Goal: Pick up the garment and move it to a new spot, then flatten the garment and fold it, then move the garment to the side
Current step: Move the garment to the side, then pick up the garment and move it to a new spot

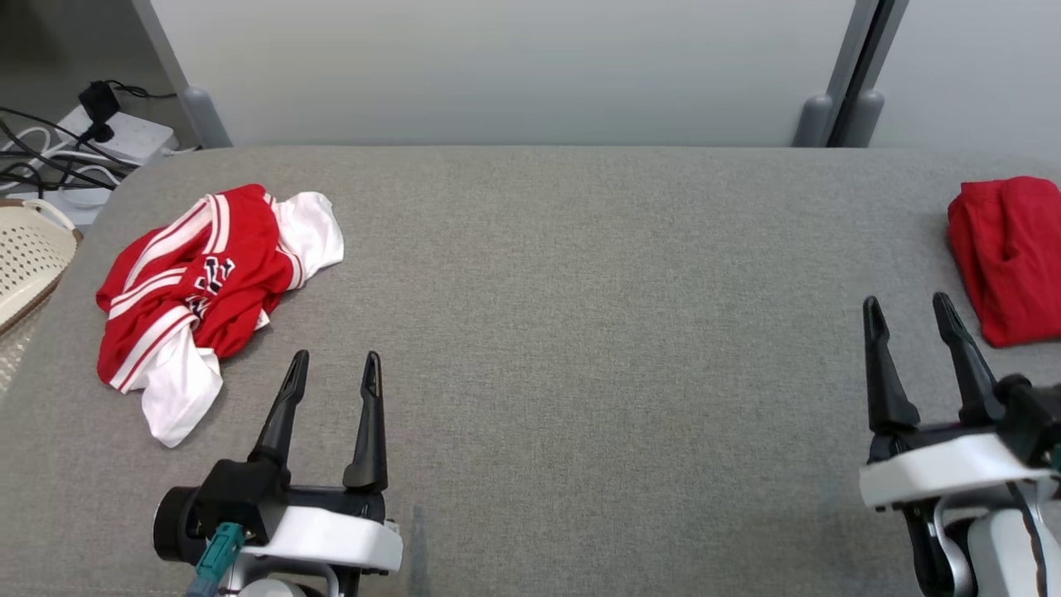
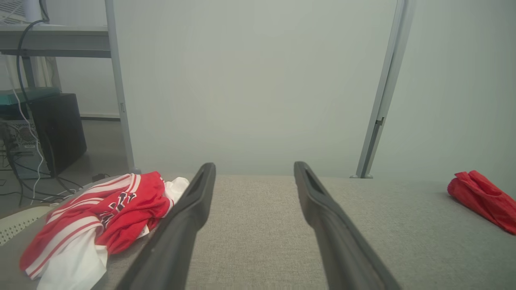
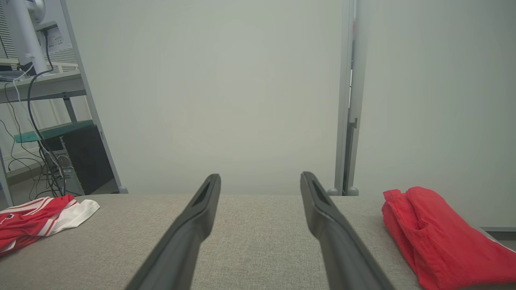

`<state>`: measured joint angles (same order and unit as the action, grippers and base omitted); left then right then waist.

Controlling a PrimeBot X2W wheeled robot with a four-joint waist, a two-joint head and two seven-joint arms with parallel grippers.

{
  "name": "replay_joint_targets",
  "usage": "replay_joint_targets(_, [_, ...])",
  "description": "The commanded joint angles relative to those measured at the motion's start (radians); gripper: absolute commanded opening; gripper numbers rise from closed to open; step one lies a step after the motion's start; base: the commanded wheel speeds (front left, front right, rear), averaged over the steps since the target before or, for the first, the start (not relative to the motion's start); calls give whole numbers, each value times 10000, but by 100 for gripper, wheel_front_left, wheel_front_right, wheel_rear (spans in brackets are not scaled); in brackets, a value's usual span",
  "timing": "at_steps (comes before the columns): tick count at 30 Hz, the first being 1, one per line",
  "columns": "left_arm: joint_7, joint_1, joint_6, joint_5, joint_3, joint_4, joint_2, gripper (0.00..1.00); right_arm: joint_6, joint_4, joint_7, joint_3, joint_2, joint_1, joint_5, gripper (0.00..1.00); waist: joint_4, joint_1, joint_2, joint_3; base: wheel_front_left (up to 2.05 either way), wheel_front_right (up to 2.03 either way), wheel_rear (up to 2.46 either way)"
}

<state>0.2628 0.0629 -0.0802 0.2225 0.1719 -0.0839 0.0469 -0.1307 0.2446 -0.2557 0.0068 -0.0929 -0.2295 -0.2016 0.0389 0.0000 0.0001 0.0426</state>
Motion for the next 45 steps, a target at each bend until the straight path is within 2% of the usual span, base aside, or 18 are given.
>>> replay_joint_targets(1, [-10, 42, -9, 4, -297, 229, 37, 100, 0, -666, -61, -29, 63, 461, 109, 100, 204, 0, -1, -296, 0, 0, 0])
replay_joint_targets(5, [-10, -235, 95, -81, -323, 155, 36, 100, 0, -1278, -61, -303, 232, 1271, 167, 100, 260, 0, -1, -404, 0, 0, 0])
replay_joint_targets(11, [-10, -579, 200, -191, -302, 83, 35, 100, 0, -1768, -61, -167, 364, 2138, 367, 100, 263, 0, -1, -470, 0, 0, 0])
replay_joint_targets(31, [-10, -528, 165, -390, -363, -25, 34, 100, 0, -1957, -61, -116, 425, 2331, 201, 100, 357, 0, -1, -301, 0, 0, 0])
replay_joint_targets(38, [-10, -481, 3, -360, -353, 68, 34, 100, 0, -2020, -61, 70, 426, 2391, 188, 100, 956, 0, -1, -301, 0, 0, 0])
replay_joint_targets(45, [-10, -490, -196, -193, -380, 243, 34, 100, 0, -2047, -61, 347, 426, 2386, 138, 100, 1973, 0, -1, -251, 0, 0, 0])
